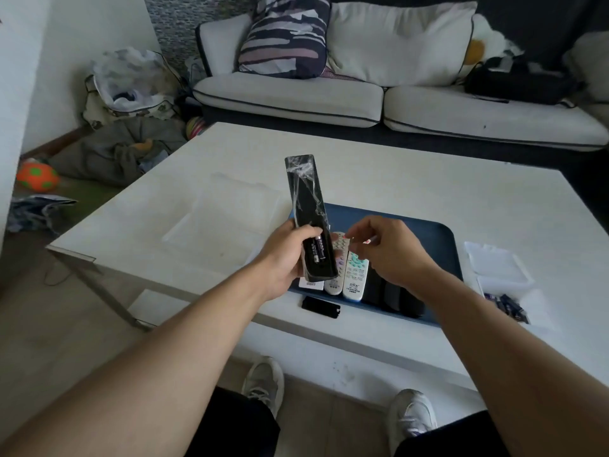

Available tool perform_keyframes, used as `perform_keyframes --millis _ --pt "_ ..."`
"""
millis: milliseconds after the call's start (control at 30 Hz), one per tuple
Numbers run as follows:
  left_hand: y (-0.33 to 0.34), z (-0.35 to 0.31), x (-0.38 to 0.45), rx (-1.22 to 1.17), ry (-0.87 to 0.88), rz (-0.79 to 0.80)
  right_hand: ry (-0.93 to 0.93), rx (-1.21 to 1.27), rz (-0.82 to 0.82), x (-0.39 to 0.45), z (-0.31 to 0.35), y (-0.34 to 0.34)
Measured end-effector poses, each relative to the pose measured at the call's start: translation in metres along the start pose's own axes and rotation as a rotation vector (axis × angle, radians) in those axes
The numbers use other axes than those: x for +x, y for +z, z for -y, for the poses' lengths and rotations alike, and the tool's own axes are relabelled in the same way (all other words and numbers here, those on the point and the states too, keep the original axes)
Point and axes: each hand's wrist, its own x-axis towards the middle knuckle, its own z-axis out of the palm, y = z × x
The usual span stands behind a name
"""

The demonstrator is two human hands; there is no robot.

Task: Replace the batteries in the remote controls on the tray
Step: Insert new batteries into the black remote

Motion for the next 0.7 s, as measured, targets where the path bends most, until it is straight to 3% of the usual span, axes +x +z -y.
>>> perform_keyframes --millis 700 --pt "-0.009 -0.003 0.001 0.023 0.067 -0.066 0.023 -0.033 0.04 0.0 0.014 0.016"
